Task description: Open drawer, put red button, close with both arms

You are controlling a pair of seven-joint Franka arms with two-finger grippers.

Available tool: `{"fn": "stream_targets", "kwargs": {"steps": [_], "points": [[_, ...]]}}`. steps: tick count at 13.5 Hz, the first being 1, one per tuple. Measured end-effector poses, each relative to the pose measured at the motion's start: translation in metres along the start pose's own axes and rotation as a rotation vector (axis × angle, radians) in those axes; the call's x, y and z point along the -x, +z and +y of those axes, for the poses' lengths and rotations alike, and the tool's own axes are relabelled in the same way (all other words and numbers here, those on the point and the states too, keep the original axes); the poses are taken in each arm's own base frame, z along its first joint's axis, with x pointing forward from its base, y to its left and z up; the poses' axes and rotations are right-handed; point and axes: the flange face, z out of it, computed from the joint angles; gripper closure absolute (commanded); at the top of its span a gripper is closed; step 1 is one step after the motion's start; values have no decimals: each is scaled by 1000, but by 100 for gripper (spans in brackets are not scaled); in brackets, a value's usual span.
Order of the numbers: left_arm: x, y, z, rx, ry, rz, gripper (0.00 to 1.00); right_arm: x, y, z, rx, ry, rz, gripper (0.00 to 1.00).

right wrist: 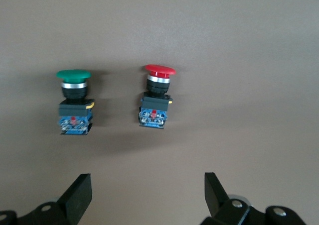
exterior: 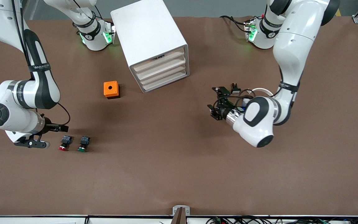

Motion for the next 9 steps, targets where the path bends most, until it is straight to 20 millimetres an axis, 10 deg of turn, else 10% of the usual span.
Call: {"fn": "stream_targets", "kwargs": {"steps": [3, 9], "points": [[42, 58, -11, -75, -143, 13, 0, -7, 32, 5, -24, 31, 7, 0], [49, 96, -4, -203, -229, -25, 0, -21, 94, 6, -64, 134, 48, 0]]}}
